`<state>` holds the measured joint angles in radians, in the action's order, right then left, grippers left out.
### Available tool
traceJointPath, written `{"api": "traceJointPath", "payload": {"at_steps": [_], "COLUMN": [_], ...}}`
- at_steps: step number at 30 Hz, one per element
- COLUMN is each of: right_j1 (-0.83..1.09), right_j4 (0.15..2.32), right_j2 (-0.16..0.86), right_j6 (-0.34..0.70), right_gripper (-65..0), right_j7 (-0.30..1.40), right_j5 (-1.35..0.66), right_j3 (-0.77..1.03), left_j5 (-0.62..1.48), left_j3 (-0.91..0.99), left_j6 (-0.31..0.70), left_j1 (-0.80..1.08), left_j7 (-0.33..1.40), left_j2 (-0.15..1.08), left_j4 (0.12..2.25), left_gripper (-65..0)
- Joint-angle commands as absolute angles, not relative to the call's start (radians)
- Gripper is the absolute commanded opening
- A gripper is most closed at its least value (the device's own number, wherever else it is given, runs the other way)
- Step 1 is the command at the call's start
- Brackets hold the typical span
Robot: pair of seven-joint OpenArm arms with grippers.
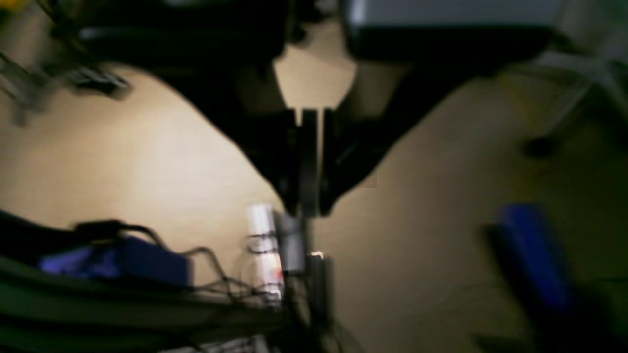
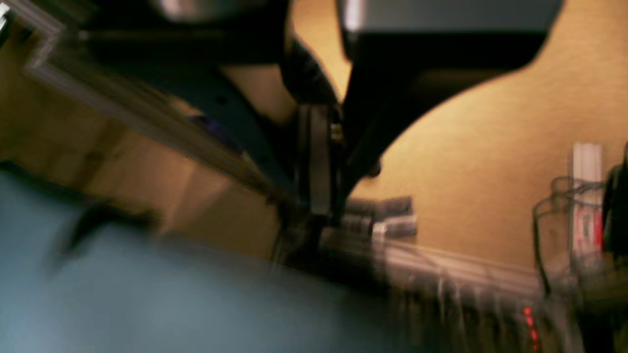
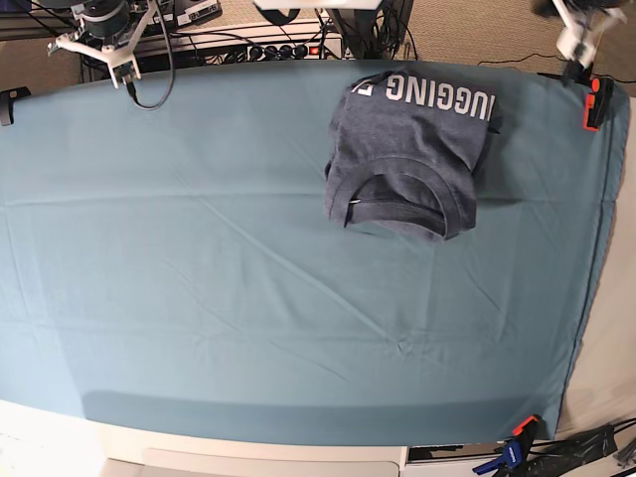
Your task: Fold the T-shirt properly
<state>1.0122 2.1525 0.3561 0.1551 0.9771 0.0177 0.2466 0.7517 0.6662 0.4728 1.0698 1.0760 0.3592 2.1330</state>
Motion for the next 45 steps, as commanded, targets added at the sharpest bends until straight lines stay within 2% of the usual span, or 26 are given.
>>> {"api": "traceJointPath", "payload": {"at_steps": [1,4,8,11,15,18,21,22,23,25,27,32,37,41,45], "right_j1": [1.026,0.983,0.891,0.795,0.662,0.579,0.510,0.487,0.461,0.400,0.336,0.207,0.149,0.150,0.156], "right_j4": [2.087,1.805,1.414,1.144,0.817,0.644,0.545,0.513,0.478,0.408,0.348,0.306,0.307,0.308,0.308], "right_j2": [0.363,0.363,0.363,0.363,0.363,0.363,0.359,0.353,0.343,0.319,0.295,0.204,0.154,0.149,0.140], "right_j6": [0.164,0.222,0.230,0.264,0.388,0.397,0.379,0.329,0.237,0.087,0.075,0.074,0.074,0.074,0.076], "right_gripper": [-65.0,-65.0,-65.0,-65.0,-65.0,-65.0,-65.0,-65.0,-65.0,-65.0,-65.0,-65.0,-65.0,-65.0,-65.0], "right_j7": [0.979,0.946,0.846,0.794,0.713,0.581,0.350,0.239,0.144,0.046,0.001,0.028,0.142,0.235,0.235], "right_j5": [0.006,-0.041,-0.049,-0.103,-0.177,-0.194,-0.140,-0.081,-0.018,0.046,0.045,0.022,-0.160,-0.267,-0.269], "right_j3": [0.254,0.254,0.254,0.254,0.253,0.223,0.158,0.134,0.112,0.074,0.042,0.017,0.018,0.021,0.020], "left_j5": [0.756,0.699,0.539,0.416,0.222,0.161,0.112,0.083,0.049,0.007,0.016,0.079,0.086,0.193,0.208], "left_j3": [0.643,0.517,0.313,0.163,-0.004,-0.116,-0.215,-0.245,-0.275,-0.331,-0.362,-0.363,-0.313,-0.210,-0.093], "left_j6": [0.472,0.472,0.463,0.385,0.266,0.216,0.204,0.167,0.118,0.037,-0.006,-0.012,-0.090,-0.076,-0.030], "left_j1": [1.085,1.077,1.011,0.911,0.756,0.632,0.511,0.472,0.430,0.341,0.262,0.141,0.121,0.129,0.133], "left_j7": [1.069,1.009,0.886,0.816,0.723,0.649,0.538,0.470,0.419,0.375,0.350,0.329,0.322,0.320,0.306], "left_j2": [0.365,0.366,0.365,0.357,0.317,0.289,0.261,0.251,0.238,0.213,0.188,0.119,0.060,0.027,-0.004], "left_j4": [2.096,1.926,1.670,1.468,1.186,0.980,0.802,0.742,0.679,0.557,0.458,0.363,0.368,0.375,0.388], "left_gripper": [-65.0,-65.0,-65.0,-65.0,-65.0,-65.0,-65.0,-65.0,-65.0,-65.0,-65.0,-65.0,-65.0,-65.0,-65.0]}}
